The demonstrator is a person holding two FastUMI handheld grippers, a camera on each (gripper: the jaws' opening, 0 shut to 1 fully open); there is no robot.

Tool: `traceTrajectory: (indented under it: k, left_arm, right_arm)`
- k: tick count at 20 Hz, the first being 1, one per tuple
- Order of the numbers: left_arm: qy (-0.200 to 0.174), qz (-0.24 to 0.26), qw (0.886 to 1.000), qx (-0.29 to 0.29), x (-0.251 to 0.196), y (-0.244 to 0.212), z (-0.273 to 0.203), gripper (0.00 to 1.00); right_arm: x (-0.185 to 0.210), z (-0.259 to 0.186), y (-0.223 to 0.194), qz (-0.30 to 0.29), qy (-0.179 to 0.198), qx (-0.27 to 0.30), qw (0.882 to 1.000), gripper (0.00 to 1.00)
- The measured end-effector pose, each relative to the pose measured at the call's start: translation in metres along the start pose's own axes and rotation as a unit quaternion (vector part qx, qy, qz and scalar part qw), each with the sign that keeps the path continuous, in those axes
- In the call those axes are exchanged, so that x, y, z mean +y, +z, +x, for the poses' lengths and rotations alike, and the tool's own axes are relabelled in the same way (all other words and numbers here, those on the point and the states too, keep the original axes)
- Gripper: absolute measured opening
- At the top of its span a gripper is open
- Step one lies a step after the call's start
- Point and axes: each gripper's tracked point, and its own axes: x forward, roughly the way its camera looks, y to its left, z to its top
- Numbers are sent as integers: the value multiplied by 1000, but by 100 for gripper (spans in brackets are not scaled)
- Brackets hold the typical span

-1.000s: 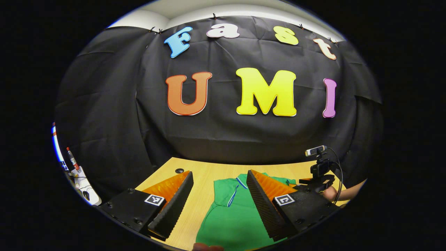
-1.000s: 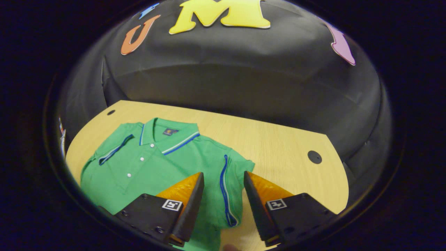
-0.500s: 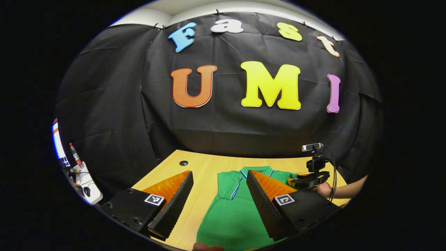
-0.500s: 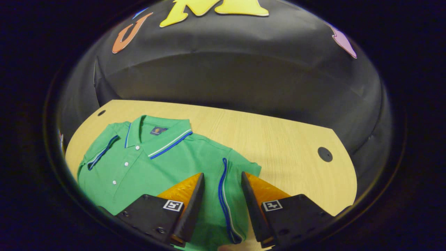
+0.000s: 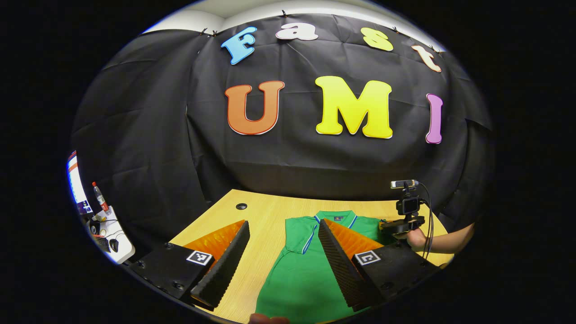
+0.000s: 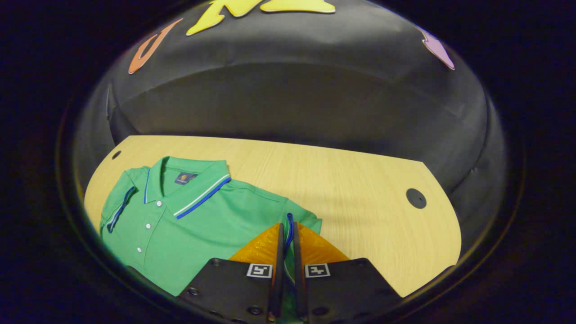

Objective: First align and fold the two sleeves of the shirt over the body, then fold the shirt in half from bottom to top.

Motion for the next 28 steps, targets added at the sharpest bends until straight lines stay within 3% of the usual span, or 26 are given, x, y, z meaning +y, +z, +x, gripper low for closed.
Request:
traceTrajectory:
  k: [5,7,8,10,22,28]
  left_arm:
    - [-2,-8,1000,7,0,-5,5,99]
    - [-4,-11,1000,10,-1,-7,8,99]
    - [-6,-12,1000,11,-1,-7,9,99]
    - [-8,-13,1000,11,-1,-7,11,99]
    - [6,-24,1000,-6,38,3,13,99]
    - [11,-21,1000,-1,61,1,10,99]
  right_arm:
    - [-7,-7,-1,35,9,12,999,13]
    - [-13,-12,5,38,-5,5,999,13]
    - [-12,-13,11,46,-2,-1,999,1]
    - [-6,-19,14,47,5,2,999,1]
    - [69,-50,50,45,43,-14,998,1]
    - [91,-20,27,26,14,16,999,1]
